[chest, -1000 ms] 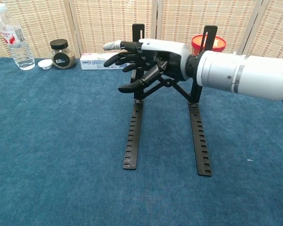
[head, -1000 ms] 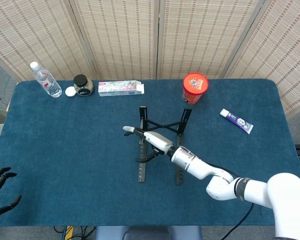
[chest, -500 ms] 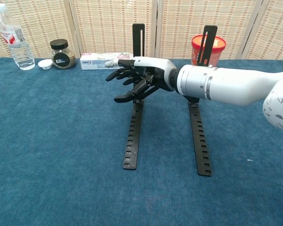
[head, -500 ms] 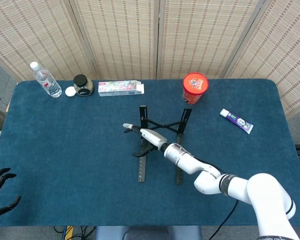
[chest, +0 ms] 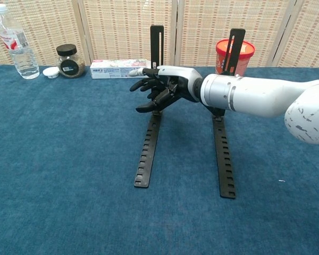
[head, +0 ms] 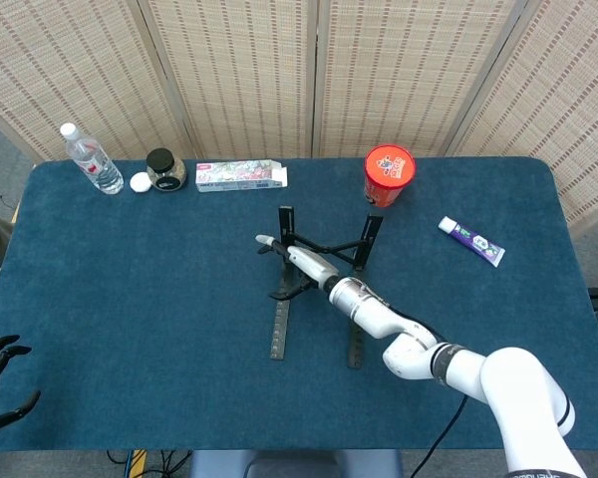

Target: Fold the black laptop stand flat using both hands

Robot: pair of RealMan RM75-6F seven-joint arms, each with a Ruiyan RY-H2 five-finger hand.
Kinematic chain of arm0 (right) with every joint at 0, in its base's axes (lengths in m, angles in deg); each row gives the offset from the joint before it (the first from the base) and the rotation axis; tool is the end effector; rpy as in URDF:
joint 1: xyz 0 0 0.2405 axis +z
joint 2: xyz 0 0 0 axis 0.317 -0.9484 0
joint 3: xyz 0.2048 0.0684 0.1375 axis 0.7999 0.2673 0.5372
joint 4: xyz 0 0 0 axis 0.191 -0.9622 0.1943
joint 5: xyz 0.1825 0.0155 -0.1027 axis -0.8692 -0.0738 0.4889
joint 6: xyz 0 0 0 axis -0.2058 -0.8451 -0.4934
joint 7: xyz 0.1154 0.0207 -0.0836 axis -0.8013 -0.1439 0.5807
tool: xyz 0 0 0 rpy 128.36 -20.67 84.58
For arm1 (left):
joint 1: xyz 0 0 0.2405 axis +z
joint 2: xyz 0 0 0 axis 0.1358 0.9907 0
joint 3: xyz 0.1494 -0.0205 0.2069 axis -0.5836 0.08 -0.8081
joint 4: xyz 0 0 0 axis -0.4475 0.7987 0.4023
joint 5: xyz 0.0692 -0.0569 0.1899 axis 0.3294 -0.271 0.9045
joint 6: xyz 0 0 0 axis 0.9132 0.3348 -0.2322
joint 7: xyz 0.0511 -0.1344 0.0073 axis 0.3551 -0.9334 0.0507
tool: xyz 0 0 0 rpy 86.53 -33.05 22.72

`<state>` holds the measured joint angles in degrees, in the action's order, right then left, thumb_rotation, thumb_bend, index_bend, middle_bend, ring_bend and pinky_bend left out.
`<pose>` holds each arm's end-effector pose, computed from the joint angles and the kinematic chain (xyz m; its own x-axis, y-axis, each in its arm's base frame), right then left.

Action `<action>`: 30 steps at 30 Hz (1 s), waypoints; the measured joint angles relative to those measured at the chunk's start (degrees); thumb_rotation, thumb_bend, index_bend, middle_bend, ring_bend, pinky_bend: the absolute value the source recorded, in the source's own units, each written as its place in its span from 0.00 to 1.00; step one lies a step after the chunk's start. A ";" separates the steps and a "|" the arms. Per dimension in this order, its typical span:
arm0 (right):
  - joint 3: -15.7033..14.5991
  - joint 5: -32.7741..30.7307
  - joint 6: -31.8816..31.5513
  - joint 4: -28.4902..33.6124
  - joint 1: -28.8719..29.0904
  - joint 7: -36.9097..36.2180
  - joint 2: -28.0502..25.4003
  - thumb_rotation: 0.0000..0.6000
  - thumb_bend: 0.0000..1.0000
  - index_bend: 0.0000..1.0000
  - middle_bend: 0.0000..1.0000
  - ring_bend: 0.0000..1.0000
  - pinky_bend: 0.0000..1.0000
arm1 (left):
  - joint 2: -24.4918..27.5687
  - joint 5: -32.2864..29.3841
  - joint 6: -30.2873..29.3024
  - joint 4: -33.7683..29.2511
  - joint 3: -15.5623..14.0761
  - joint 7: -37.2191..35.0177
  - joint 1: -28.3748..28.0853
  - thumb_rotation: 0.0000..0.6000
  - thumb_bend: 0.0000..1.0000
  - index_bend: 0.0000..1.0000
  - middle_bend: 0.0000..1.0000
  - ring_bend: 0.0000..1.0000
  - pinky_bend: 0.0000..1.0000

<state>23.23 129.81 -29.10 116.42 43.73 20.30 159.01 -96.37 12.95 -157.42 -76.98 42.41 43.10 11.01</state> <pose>-0.0747 -0.4163 -0.0820 -0.1704 -0.6847 0.7086 -0.8979 -0.1883 -0.3979 -0.3142 0.1241 0.1788 0.3958 -0.0012 0.9183 0.9165 0.0633 -0.3949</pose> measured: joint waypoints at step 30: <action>-2.05 0.89 -26.34 40.74 -17.95 24.34 -35.79 1.00 0.00 0.00 0.19 0.06 0.09 | -1.58 -0.19 3.95 1.71 -0.01 -1.27 -2.21 1.00 0.17 0.29 0.19 0.11 0.07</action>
<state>21.18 130.69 -55.44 157.16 25.78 44.64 123.22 -97.95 12.77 -153.47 -75.27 42.39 41.83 8.80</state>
